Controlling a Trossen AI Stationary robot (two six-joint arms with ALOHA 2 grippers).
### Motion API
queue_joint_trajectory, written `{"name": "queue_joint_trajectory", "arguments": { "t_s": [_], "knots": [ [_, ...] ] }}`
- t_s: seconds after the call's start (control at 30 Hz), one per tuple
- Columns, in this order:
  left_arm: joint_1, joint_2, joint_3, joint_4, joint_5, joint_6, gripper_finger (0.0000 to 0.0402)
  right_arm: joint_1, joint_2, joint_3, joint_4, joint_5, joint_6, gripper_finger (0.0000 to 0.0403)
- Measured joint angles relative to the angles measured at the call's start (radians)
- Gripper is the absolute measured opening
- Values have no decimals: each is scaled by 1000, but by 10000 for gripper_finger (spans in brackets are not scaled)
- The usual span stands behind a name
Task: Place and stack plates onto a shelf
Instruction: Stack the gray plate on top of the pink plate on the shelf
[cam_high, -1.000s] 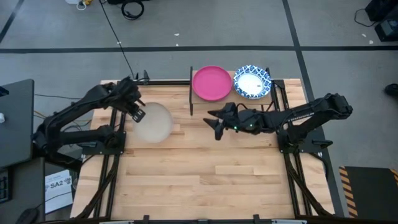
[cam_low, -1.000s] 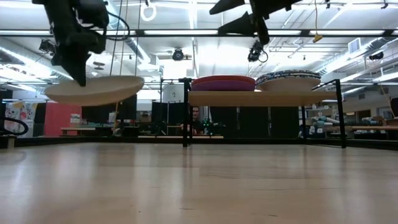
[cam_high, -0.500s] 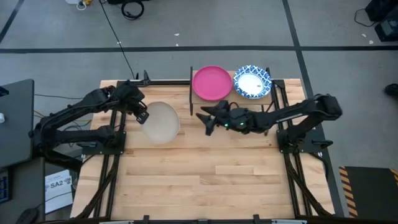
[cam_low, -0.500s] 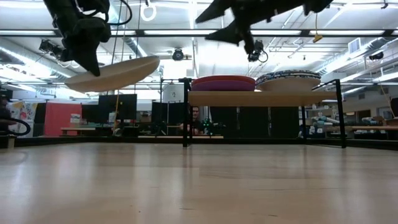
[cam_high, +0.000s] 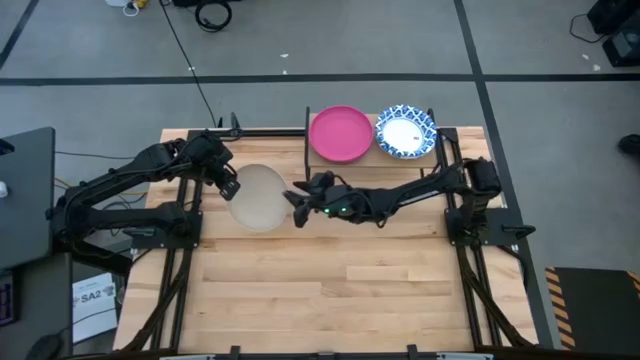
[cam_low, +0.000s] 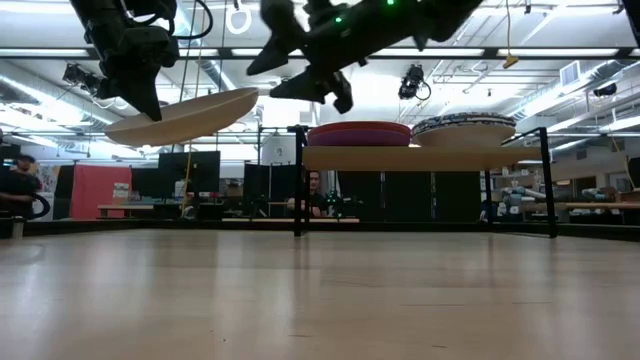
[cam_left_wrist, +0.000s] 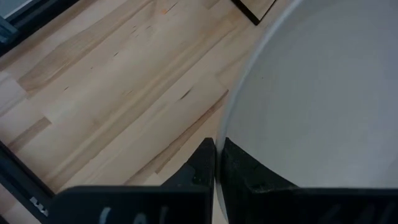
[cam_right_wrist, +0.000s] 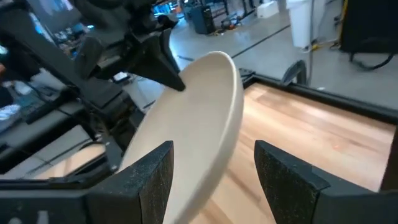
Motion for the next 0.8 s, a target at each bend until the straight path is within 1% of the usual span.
{"name": "queue_joint_trajectory", "arguments": {
  "t_s": [0.13, 0.27, 0.47, 0.53, 0.8],
  "knots": [
    [0, 0, 0, -1, 0, 0, 18, 0, 46, 58, -15, 78, -23, 226],
    [0, 0, 0, 0, 0, 0, 18, 0, 61, 83, -37, 125, -39, 212],
    [0, 0, 0, 1, 0, -5, 18, 0, 60, 86, -53, 126, -34, 187],
    [0, 0, 0, 2, 0, -32, 18, 0, 60, 86, -62, 126, -34, 180],
    [0, 0, 1, 45, 0, -50, 18, 0, 60, 86, -75, 124, -34, 167]
  ]
}}
